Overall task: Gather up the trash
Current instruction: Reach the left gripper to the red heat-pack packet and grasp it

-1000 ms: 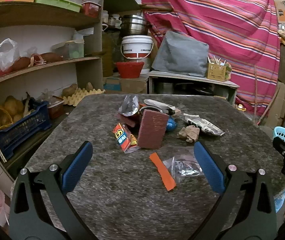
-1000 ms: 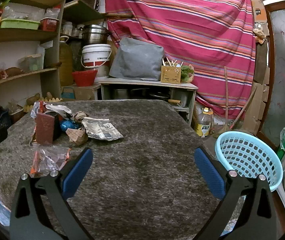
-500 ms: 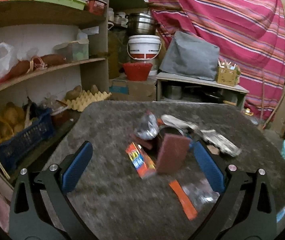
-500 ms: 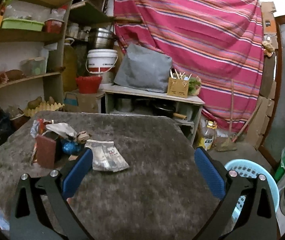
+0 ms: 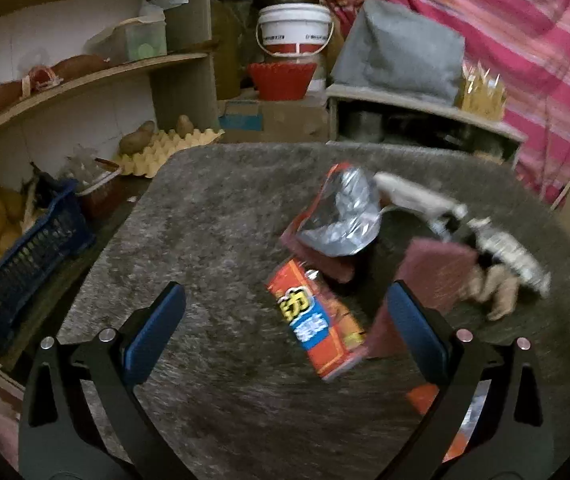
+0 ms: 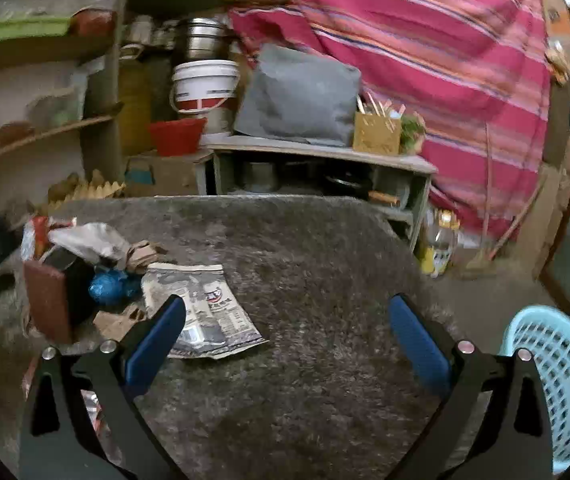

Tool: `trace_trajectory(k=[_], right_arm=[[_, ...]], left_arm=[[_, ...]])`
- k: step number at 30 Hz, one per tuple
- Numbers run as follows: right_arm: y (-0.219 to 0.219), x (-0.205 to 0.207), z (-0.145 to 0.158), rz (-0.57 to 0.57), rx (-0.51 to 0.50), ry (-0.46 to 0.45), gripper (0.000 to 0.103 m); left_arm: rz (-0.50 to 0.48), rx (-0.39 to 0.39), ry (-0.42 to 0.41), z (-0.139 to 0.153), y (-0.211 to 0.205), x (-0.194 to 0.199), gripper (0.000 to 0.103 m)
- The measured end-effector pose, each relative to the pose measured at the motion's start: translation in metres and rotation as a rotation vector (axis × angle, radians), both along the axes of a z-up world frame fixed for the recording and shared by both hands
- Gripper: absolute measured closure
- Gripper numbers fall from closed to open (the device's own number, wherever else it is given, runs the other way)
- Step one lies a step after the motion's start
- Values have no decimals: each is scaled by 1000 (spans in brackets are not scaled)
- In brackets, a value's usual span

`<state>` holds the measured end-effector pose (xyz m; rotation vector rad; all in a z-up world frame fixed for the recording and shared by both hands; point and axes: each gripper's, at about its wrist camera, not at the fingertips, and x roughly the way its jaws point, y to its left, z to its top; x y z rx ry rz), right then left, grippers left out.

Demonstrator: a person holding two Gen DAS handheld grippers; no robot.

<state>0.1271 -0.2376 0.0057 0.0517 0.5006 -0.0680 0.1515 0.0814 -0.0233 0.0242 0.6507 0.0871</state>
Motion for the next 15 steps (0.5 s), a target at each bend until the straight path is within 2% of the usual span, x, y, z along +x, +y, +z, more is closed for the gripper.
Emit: trace_trajectory(k=[2, 6, 9, 12, 15], right_arm=[[-3, 5, -4, -18, 2, 25, 4], [2, 15, -13, -52, -79, 74, 4], [2, 17, -14, -48, -78, 78, 4], [4, 21, -17, -51, -75, 85, 4], [4, 22, -20, -47, -63, 88, 4]], left_arm=[[-6, 16, 25, -7, 0, 5, 6], [-8, 13, 27, -10, 14, 8, 6], [15, 12, 27, -10, 24, 11, 6], [3, -10, 67, -18, 23, 22, 6], [-11, 18, 107, -27, 13, 34, 6]])
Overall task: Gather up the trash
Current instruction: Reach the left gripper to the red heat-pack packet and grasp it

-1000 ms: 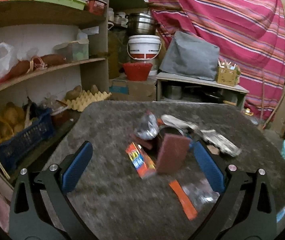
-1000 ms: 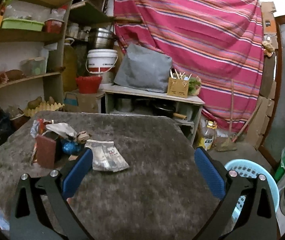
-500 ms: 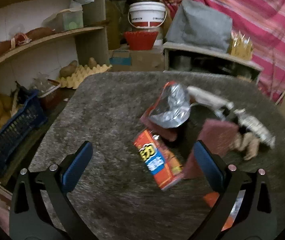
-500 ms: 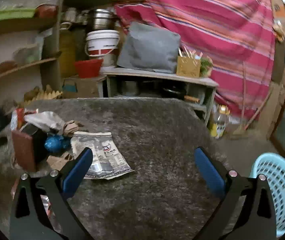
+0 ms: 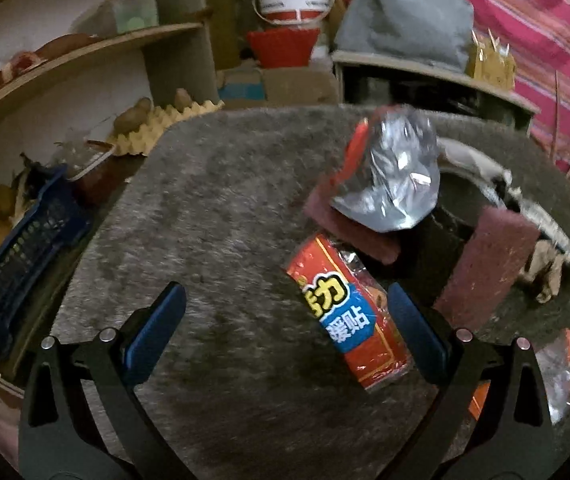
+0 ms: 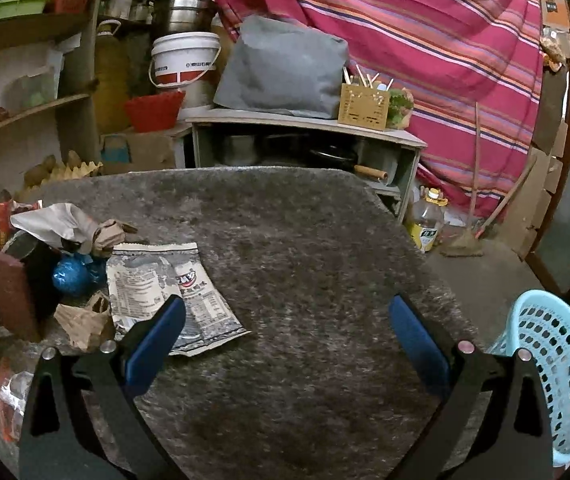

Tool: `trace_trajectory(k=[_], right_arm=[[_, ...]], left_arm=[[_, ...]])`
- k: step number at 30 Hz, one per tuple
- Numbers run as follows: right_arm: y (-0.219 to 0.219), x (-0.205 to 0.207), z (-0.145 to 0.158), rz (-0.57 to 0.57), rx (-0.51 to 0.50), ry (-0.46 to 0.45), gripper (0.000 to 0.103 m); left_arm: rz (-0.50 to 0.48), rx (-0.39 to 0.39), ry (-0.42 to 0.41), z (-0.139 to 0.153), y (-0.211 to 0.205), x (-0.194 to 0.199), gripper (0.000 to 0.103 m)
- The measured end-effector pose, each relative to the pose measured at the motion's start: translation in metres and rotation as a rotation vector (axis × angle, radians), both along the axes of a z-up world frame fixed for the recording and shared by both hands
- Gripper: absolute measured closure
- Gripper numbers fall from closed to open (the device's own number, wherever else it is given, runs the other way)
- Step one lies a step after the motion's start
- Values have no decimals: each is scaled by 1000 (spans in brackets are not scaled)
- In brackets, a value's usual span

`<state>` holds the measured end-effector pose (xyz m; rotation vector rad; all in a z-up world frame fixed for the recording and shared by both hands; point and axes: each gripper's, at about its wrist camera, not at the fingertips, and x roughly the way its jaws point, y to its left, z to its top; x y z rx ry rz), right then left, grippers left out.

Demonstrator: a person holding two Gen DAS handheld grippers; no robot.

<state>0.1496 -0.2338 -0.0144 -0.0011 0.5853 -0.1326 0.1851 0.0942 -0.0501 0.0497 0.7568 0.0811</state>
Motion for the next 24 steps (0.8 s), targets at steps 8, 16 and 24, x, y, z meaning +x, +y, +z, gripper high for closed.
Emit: trace_trajectory(k=[8, 16, 24], right_arm=[[5, 11, -12, 8, 1, 29, 4], [3, 15, -9, 21, 24, 26, 4], [16, 14, -8, 55, -30, 22, 4]], left_arm=[[30, -94, 124, -19, -5, 28, 23], [-10, -100, 133, -23, -17, 27, 50], [-19, -83, 119, -18, -11, 16, 57]])
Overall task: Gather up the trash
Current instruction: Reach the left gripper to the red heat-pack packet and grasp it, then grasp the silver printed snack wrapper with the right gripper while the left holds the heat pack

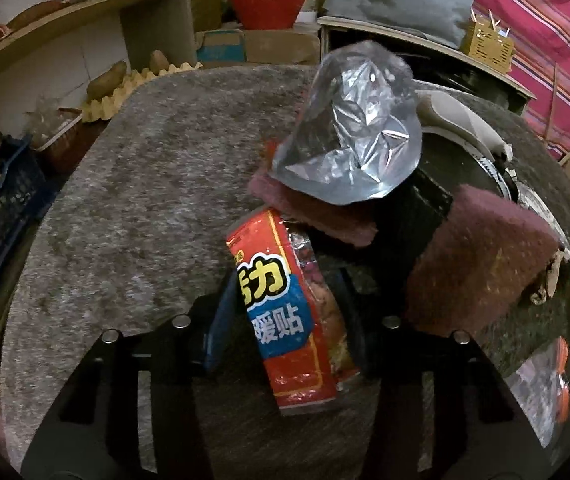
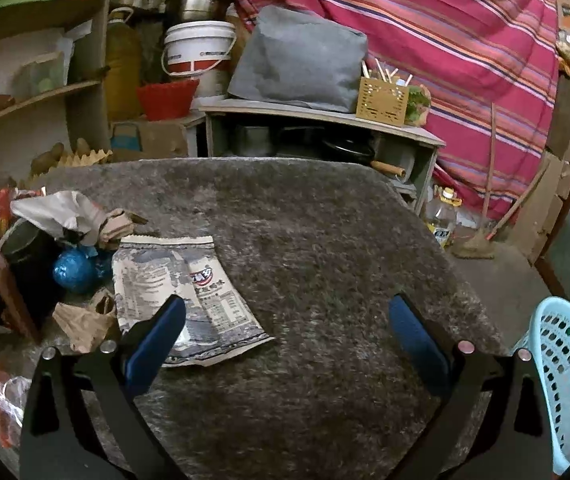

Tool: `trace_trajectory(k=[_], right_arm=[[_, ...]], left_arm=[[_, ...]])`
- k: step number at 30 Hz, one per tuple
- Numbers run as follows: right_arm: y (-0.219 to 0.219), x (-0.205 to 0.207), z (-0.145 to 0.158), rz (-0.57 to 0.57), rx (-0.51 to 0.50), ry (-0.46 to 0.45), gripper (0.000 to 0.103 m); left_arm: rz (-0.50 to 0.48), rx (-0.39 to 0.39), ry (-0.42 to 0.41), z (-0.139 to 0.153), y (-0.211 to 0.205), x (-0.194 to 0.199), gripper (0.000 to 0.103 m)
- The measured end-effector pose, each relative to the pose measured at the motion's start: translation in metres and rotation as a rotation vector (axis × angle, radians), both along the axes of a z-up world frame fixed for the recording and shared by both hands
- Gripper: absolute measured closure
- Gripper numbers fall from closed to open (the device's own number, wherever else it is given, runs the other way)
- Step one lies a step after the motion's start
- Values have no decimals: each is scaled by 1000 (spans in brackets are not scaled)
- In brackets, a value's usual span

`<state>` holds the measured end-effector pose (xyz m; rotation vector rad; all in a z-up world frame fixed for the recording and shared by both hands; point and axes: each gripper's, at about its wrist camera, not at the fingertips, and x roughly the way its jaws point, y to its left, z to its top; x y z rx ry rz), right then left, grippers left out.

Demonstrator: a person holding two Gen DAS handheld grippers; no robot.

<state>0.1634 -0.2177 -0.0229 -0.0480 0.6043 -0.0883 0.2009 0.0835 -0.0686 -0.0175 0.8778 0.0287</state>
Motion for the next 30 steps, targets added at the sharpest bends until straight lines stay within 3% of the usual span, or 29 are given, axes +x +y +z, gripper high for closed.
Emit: trace_trajectory(k=[8, 11, 21, 26, 28, 30], right_arm=[[18, -10, 1, 76, -30, 24, 4], [28, -18, -1, 102, -63, 36, 4], [54, -15, -16, 126, -199, 94, 4], [54, -2, -18, 132, -182, 119, 5], [53, 5, -19, 138, -169, 127, 15], [52, 10, -21, 144, -154, 144, 39]], left_arm=[[6, 29, -68, 19, 12, -25, 62], [10, 30, -84, 25, 18, -32, 74], [27, 2, -103, 29, 36, -40, 77], [23, -7, -101, 26, 42, -40, 77], [22, 2, -107, 27, 41, -41, 77], [20, 8, -112, 28, 40, -42, 77]])
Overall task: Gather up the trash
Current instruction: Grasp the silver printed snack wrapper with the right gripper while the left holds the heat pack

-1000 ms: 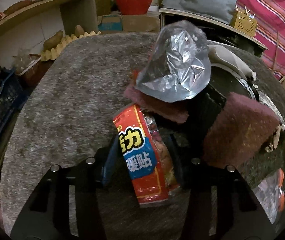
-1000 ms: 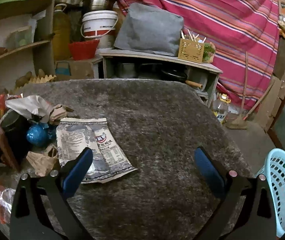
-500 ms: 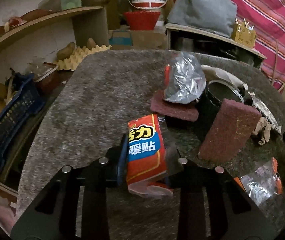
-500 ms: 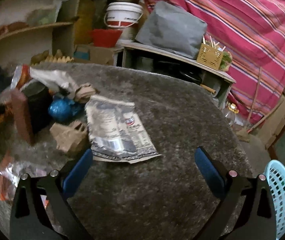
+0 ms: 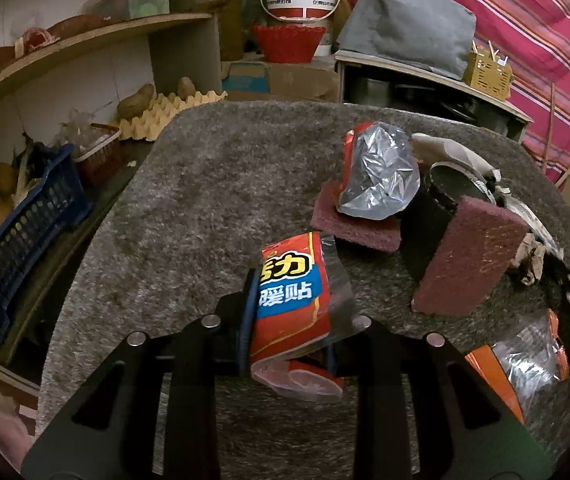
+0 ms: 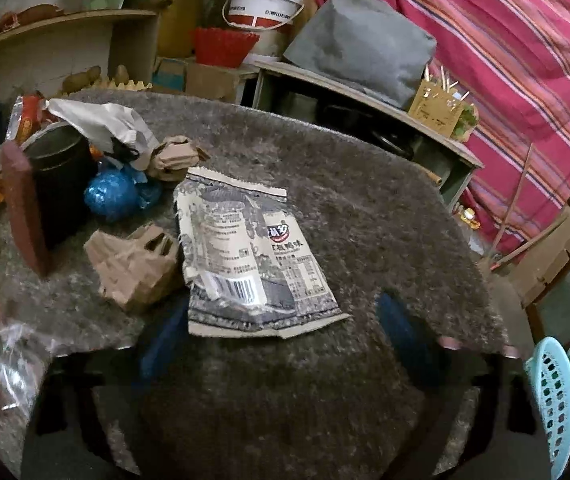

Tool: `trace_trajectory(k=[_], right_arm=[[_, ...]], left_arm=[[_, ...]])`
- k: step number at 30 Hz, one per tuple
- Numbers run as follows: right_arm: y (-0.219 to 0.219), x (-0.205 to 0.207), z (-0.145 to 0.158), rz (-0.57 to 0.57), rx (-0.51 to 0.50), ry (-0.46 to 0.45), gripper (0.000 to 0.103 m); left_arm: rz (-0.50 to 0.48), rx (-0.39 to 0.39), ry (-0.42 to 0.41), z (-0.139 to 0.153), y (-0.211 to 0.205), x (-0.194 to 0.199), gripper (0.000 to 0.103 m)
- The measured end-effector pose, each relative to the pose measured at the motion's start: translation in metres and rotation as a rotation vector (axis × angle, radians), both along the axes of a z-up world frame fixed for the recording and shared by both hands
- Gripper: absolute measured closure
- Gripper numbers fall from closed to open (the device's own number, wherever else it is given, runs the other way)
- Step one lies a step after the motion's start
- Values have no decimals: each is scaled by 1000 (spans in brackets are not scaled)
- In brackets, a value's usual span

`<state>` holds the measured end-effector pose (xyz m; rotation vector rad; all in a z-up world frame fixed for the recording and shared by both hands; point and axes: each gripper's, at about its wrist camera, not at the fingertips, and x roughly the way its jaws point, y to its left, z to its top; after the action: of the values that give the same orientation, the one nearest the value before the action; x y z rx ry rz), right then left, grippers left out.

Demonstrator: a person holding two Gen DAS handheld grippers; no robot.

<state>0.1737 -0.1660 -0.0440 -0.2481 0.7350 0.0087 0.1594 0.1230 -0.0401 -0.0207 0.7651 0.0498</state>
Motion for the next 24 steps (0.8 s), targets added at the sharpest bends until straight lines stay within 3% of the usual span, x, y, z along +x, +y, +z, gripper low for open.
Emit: trace_trajectory(k=[3, 5, 9, 17, 24], right_arm=[[-3, 5, 0, 33, 48, 23, 65], [-3, 3, 2, 60, 69, 15, 77], [-3, -7, 11, 94, 77, -32, 89], [-35, -30, 35, 84, 152, -103, 94], [-86, -49, 52, 18, 200, -143, 94]], left_arm=[[-1, -1, -7, 4, -2, -2, 78], [-2, -1, -15, 8, -3, -5, 78], [-3, -2, -53, 22, -9, -15, 78], [-25, 18, -125, 50, -41, -30, 79], [-84, 39, -179, 69, -99, -33, 79]])
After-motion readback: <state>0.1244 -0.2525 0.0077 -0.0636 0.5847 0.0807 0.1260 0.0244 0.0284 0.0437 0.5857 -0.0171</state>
